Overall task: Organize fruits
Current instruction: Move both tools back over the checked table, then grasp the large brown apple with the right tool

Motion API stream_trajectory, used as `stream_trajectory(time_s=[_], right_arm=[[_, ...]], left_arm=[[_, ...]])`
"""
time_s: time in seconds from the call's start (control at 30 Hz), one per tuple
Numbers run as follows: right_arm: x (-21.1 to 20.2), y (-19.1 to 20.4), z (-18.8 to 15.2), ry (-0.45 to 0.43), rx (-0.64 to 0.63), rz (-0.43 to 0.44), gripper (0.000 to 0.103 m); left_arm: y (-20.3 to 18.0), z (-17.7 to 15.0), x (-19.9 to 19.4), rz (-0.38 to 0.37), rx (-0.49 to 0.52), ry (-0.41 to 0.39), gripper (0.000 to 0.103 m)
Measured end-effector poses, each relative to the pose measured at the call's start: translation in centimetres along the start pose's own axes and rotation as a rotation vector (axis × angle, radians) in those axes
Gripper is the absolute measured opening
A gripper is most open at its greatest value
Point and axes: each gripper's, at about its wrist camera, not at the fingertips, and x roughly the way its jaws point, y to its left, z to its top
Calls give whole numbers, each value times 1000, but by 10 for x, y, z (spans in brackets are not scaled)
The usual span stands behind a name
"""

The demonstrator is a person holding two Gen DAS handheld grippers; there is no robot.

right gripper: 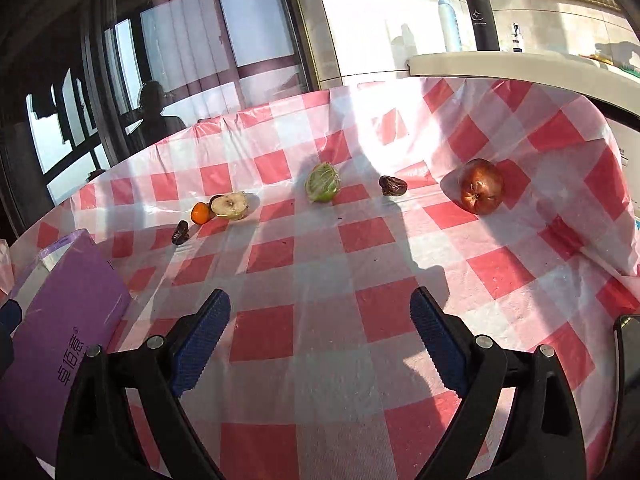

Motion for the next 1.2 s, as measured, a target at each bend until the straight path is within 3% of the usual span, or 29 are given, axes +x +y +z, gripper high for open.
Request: stream_trajectory(time_s=[0.13, 0.23, 0.37, 0.57, 0.8, 0.87, 0.93, 1.1, 1.2], right_arm=[[16, -45, 5, 44, 83, -64, 88], [31, -63, 17, 53, 117, -117, 88], [64, -83, 37, 86, 151, -178, 88], [115, -112, 71, 102, 209, -263, 88], [169, -150, 98, 176, 369, -291, 87], [173, -153, 101, 167, 376, -311, 80], [171, -155, 101, 149, 391, -327, 65], [156, -166, 93, 80, 465, -238, 64], [145, -164, 93, 27, 450, -193, 64]], left_arm=[[11, 2, 88, -5, -129, 161, 101], [19, 2, 132, 22, -163, 208, 101], [32, 1, 165, 4, -222, 259, 101], [37, 0, 158, -54, -251, 207, 101], [46, -1, 165, -98, -316, 226, 101], [48, -2, 168, -112, -332, 244, 101], [50, -3, 168, -119, -346, 253, 101], [55, -4, 170, -116, -376, 265, 101], [49, -2, 170, -99, -341, 262, 101]])
